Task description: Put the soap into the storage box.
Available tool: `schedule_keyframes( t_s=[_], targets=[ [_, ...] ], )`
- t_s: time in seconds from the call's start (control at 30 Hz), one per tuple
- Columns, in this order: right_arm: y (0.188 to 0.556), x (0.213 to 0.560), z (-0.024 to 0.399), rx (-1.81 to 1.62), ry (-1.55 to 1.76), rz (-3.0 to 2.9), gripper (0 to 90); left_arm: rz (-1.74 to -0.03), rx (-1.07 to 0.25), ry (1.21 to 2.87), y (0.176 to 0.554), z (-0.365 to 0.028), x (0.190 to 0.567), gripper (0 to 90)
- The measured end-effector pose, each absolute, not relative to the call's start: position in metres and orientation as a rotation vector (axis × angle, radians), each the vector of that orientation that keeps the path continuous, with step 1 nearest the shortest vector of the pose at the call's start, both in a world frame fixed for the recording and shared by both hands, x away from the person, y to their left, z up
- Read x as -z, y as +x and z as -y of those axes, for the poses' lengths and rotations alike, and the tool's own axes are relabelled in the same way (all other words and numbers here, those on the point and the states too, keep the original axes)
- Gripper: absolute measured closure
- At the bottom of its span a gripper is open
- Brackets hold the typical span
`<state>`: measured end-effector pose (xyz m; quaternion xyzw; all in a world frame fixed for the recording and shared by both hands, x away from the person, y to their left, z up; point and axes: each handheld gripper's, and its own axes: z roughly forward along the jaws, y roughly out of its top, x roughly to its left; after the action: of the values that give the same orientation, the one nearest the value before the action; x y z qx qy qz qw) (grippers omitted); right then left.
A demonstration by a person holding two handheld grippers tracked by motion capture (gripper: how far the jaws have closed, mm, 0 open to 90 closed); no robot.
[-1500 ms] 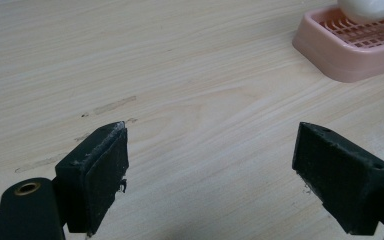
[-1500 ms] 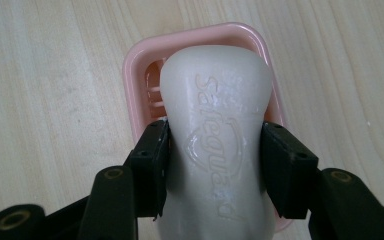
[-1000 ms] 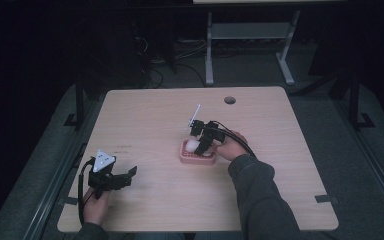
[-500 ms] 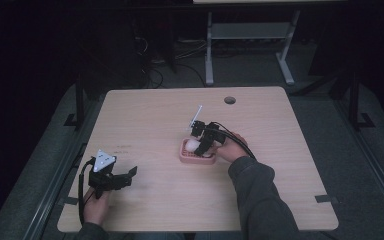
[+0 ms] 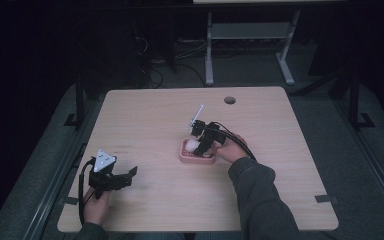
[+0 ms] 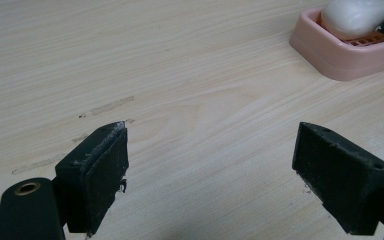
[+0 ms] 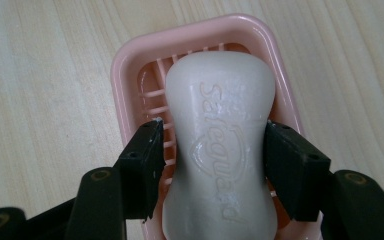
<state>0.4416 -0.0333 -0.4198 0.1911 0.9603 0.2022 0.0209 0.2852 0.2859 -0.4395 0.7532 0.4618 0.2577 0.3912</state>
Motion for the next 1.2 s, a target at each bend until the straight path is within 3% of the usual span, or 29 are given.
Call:
schedule_keyframes(
  t_s=[1.2],
  targets=[
    [0.414,0.372,0.083,-0.743,0.617,-2.858,35.6,-1.178,-0.650,1.917,0.285,-0.284,0.440,14.1]
  ],
)
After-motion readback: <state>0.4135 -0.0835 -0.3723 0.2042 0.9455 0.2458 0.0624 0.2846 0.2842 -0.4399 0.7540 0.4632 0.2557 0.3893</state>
